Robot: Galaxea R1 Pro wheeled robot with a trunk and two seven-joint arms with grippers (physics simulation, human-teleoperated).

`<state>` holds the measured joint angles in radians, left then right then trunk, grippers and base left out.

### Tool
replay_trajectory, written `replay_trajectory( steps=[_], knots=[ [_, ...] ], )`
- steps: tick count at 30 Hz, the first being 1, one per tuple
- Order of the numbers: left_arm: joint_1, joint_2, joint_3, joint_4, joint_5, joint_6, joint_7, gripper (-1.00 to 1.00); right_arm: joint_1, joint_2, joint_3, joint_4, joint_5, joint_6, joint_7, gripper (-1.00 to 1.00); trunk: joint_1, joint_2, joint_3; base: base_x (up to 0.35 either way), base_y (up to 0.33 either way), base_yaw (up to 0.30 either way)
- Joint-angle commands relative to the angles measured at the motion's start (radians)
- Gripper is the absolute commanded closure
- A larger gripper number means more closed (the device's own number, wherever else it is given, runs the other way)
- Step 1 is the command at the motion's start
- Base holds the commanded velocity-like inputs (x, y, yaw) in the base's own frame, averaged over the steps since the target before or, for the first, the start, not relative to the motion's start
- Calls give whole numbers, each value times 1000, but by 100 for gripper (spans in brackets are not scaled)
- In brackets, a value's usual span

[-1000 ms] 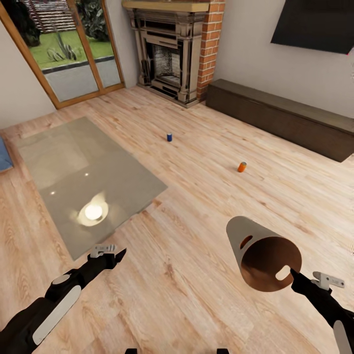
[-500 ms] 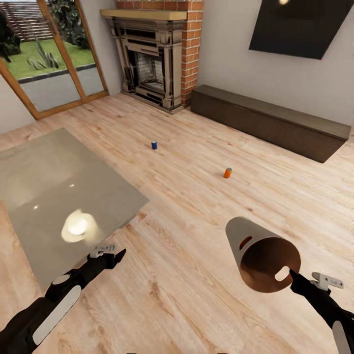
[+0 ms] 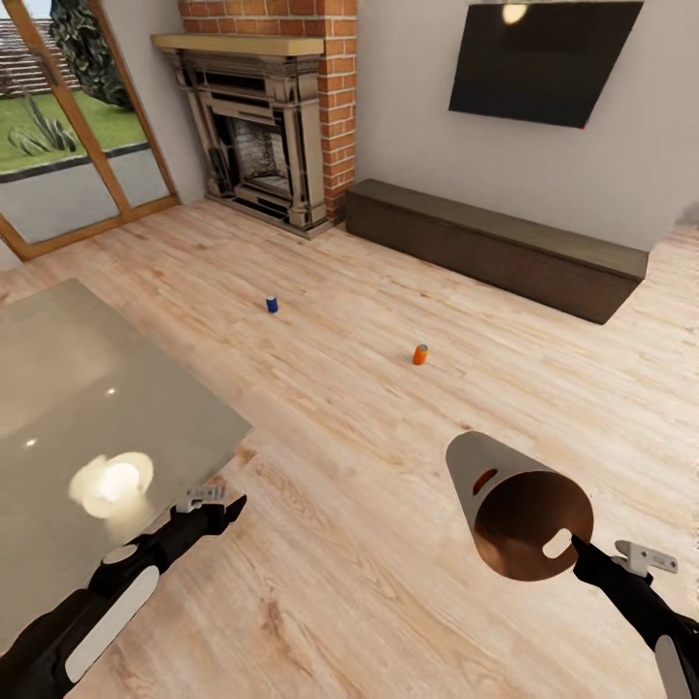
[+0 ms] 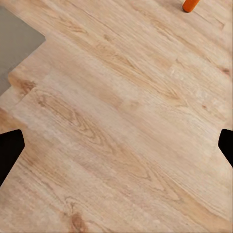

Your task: Put the three can of soda from the living room inside the tash can in the kitchen.

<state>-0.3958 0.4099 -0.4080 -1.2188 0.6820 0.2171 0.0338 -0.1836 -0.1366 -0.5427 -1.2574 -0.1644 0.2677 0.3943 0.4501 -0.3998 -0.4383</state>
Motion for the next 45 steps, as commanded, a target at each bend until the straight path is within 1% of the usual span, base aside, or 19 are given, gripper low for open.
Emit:
replay_trajectory(
  steps=[1,8,13,18,26,35,40,45],
  knots=[
    [0,0,0,3,0,0,0,-100,0,0,0,-1,-15,2,8,100,0,0,2,275,-201,-148],
    [0,0,0,13,-1,-1,0,-100,-1,0,0,-1,-14,2,7,100,0,0,11,275,-201,-144],
    [0,0,0,14,0,-2,-2,-100,-1,1,-1,-1,-16,0,8,100,0,0,17,275,-197,-47],
    [0,0,0,15,1,-3,-3,-100,-1,2,-2,-1,-17,-30,11,100,0,0,25,189,-132,-6],
    [0,0,0,15,2,-5,-3,-100,-1,1,0,18,-17,-50,14,100,0,0,38,36,-25,-1],
    [0,0,0,15,2,-5,-3,-100,-1,2,0,19,-16,-52,14,100,0,0,53,2,-1,0],
    [0,0,0,16,0,-29,-3,-100,-1,2,0,19,-17,-52,14,100,0,0,61,0,0,-11],
    [0,0,0,16,-1,-33,-3,-100,-1,2,-1,19,-17,-51,13,100,0,0,69,0,0,-82]
  ],
)
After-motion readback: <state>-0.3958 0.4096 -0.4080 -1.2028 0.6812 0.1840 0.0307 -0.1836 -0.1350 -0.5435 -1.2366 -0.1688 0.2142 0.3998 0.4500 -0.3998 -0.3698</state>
